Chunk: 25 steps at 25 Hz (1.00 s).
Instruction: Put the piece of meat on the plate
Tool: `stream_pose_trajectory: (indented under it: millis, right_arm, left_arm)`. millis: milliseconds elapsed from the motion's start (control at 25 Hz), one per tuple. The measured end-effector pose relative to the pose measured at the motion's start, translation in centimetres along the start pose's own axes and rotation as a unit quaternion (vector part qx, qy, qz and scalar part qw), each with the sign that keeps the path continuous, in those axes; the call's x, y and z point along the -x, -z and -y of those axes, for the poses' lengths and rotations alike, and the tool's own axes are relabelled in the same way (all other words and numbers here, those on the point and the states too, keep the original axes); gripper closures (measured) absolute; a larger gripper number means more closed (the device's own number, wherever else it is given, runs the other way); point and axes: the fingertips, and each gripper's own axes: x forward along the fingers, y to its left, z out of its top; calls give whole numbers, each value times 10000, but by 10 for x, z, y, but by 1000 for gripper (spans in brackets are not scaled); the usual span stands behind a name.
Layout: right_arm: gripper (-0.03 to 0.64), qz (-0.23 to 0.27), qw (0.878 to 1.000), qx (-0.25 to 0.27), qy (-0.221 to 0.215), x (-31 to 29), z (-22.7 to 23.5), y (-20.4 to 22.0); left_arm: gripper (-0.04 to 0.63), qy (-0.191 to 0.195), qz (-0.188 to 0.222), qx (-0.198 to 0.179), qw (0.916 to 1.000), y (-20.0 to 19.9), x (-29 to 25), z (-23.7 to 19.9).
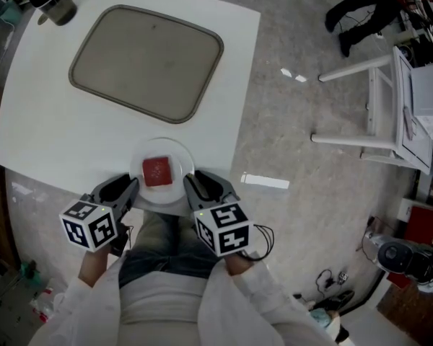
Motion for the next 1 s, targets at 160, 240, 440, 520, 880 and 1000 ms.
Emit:
stream_pose_trajectory:
  millis: [160, 240, 440, 520, 880, 1000]
  right_arm:
    - [532, 4, 10000, 48, 68, -2, -1, 0]
    - [532, 21, 9999, 40, 100, -2, -1, 1]
    - [532, 55, 9998, 25, 172, -3, -1, 0]
    - [532, 78, 9997, 30, 226, -4, 0, 1]
    - [532, -49, 9992, 76, 401, -3, -1, 1]
    - [532, -85, 9990, 42, 433, -3, 0, 1]
  left_arm:
    - [512, -33, -21, -72, 10000, 0, -1, 0]
    - [512, -86, -33, -98, 9999, 0, -2, -1]
    - [512, -185, -15, -159, 9997, 0, -2, -4]
    - [512, -215, 4, -175, 9996, 0, -3, -4]
    - [514, -275, 53, -49, 9996, 0, -2, -4]
    - [514, -315, 4, -81, 9995, -1, -3, -4]
